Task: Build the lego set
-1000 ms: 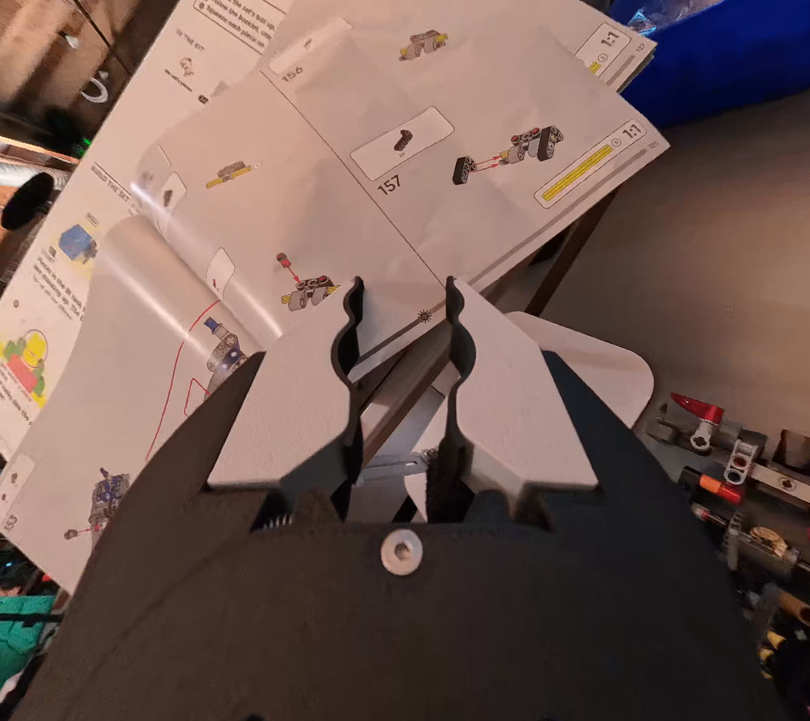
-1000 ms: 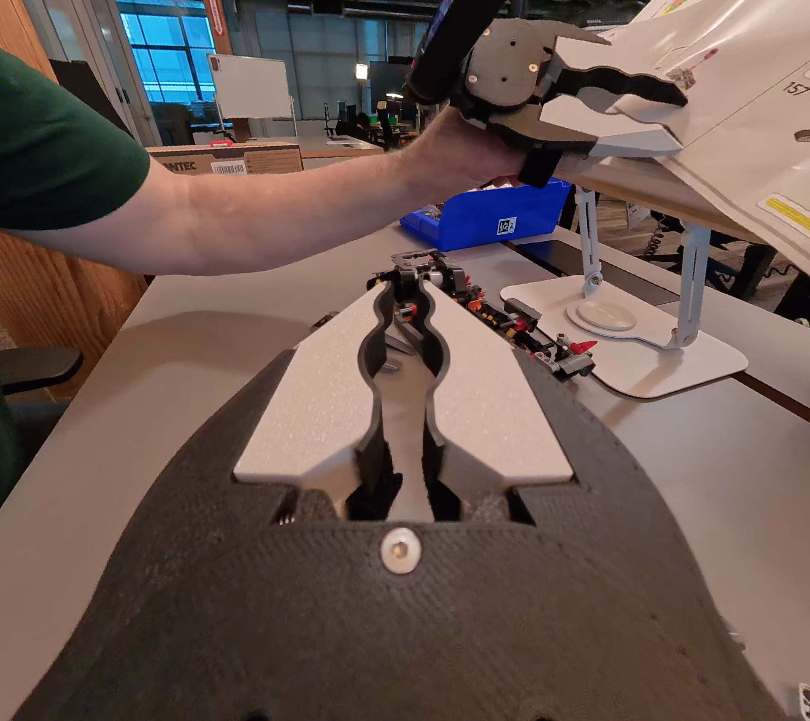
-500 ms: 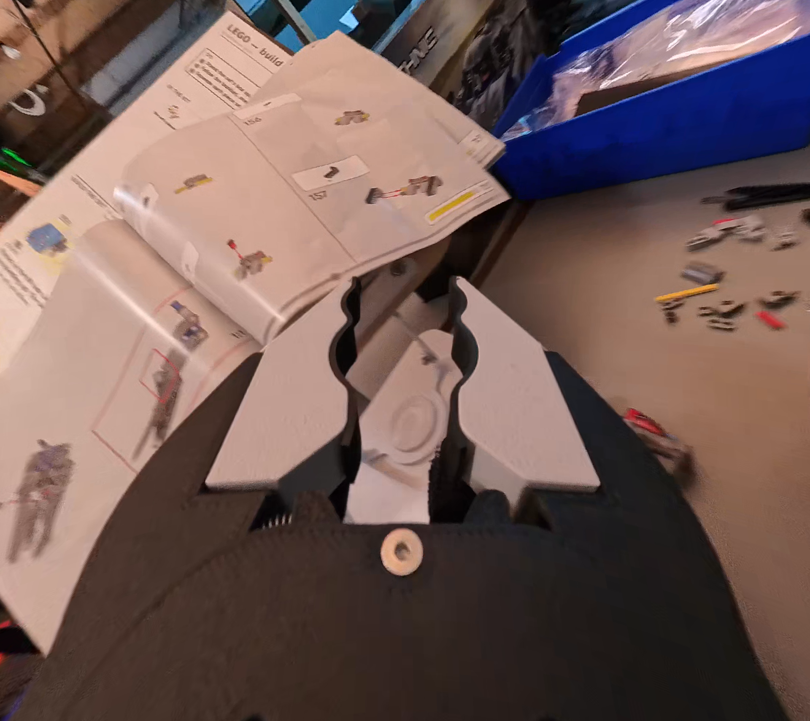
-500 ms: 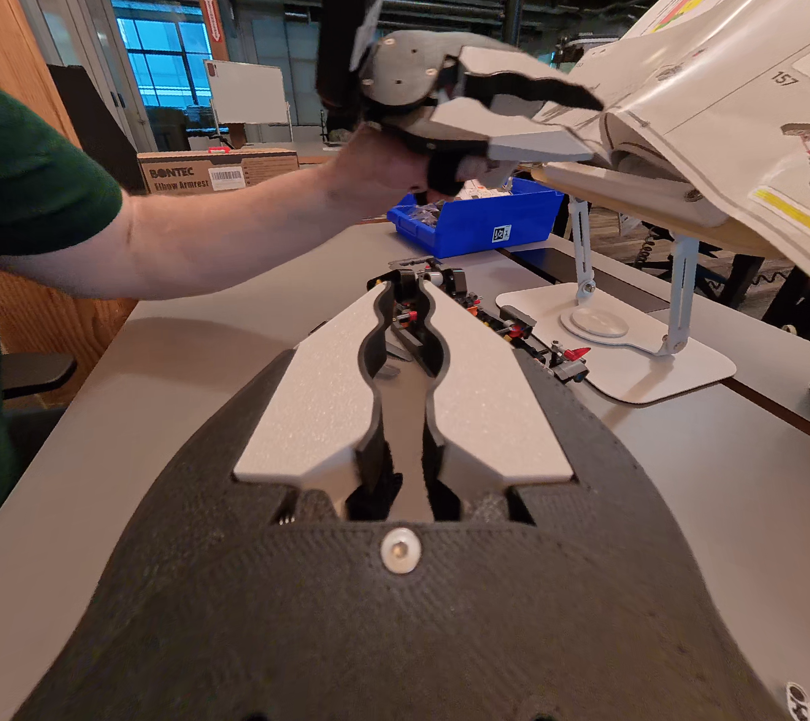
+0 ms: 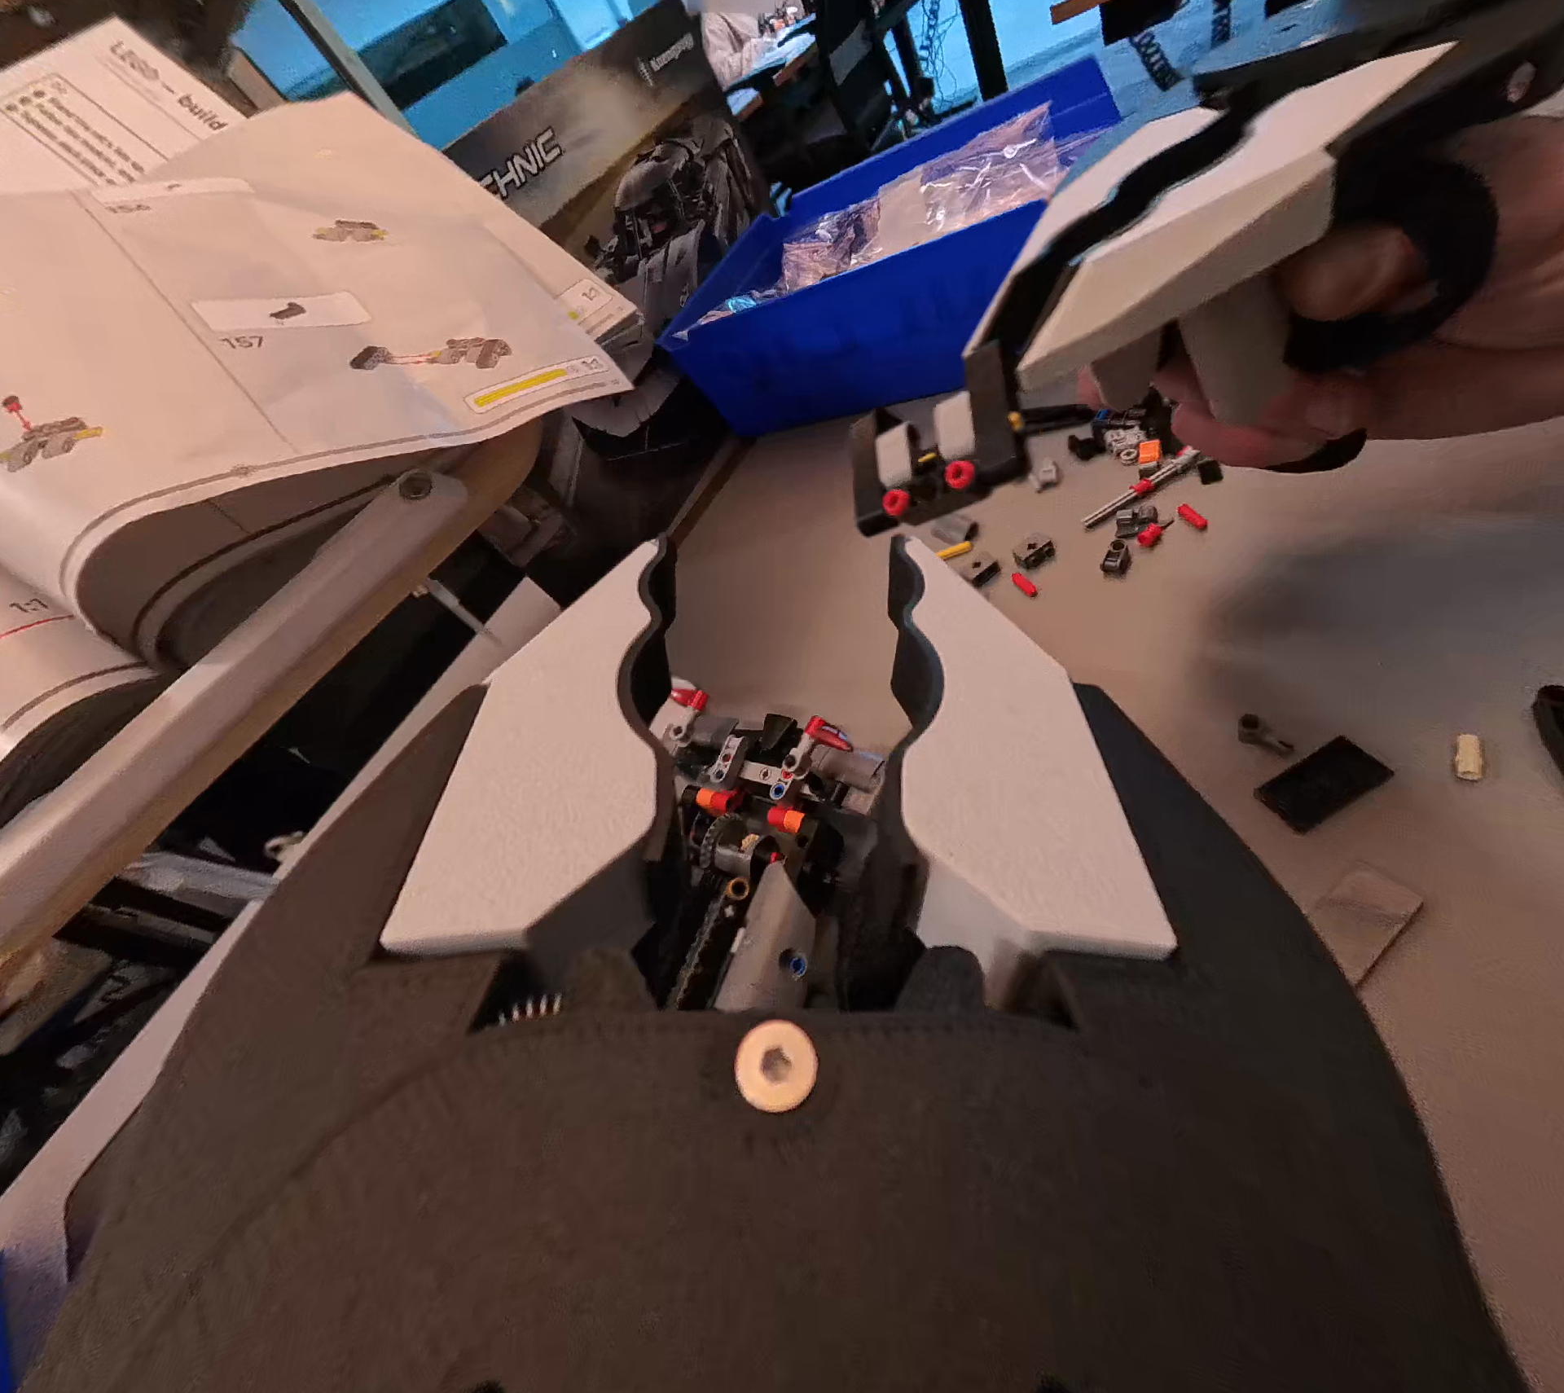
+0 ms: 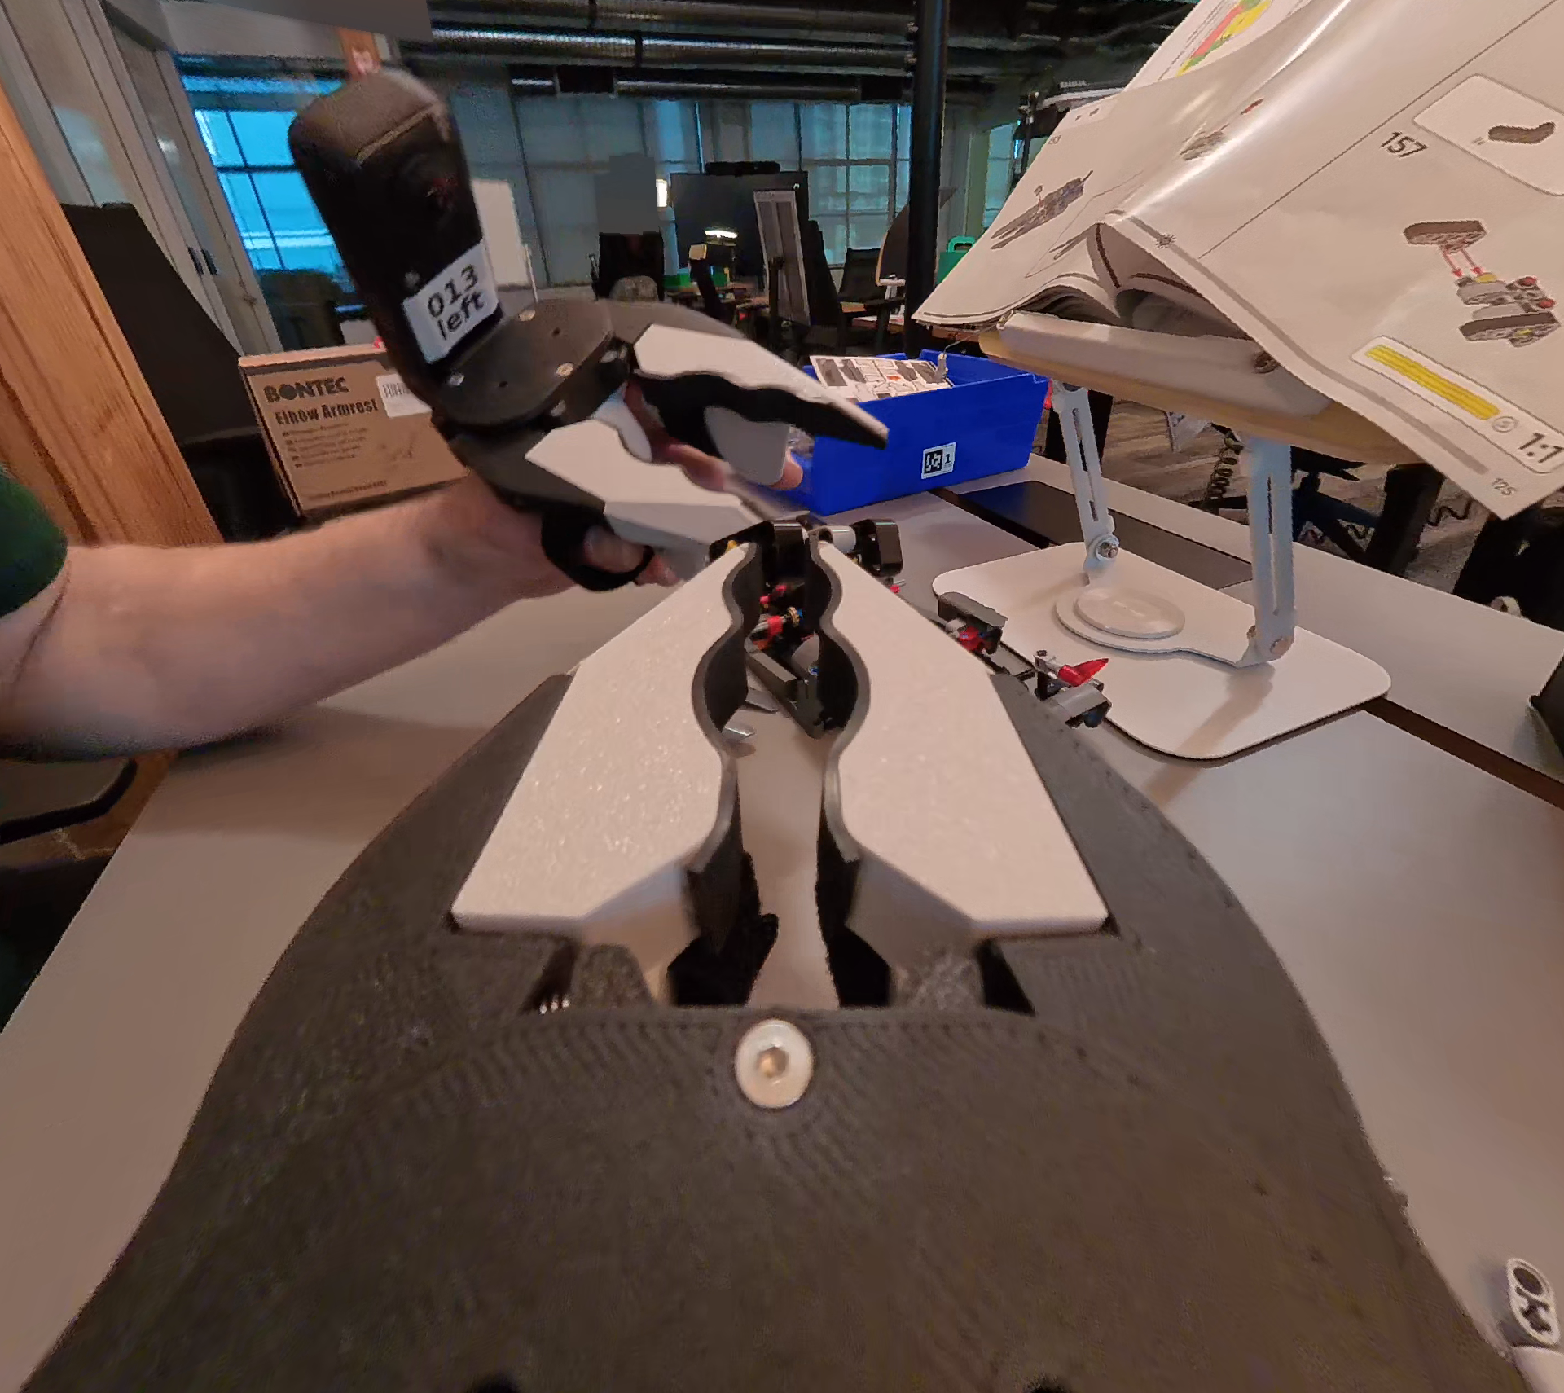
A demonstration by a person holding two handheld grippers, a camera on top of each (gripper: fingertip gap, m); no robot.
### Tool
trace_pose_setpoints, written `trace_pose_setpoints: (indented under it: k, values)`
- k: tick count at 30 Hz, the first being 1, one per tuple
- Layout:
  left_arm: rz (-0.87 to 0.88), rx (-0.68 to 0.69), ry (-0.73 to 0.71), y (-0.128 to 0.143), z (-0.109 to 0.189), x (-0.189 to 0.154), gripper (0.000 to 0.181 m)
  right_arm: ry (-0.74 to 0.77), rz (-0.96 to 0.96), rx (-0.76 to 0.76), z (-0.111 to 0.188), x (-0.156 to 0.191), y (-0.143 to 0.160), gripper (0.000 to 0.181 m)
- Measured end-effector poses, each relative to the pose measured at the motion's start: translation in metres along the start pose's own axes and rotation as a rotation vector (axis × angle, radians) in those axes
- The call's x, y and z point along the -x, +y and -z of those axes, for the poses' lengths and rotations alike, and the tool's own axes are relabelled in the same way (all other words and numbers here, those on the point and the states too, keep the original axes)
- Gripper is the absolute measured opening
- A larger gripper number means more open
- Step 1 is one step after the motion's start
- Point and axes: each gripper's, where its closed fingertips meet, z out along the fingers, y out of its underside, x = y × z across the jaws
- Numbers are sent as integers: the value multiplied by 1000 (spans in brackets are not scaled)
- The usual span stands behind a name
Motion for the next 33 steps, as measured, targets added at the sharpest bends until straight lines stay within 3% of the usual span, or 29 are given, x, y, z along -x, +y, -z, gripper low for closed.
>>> trace_pose_setpoints:
  k: [12,17,23,33]
  values:
    - [-166,-63,-24,-12,-10,-27,46,-2,-98,-30,3,-9,0,8]
    - [-255,-43,-69,-9,-16,-32,24,-32,-128,-27,1,-6,3,7]
    - [-284,-31,-81,-6,-20,-34,9,-58,-190,-40,1,-7,3,8]
    - [-245,-33,-111,-5,-17,-25,7,-28,-192,-67,4,-11,-2,9]
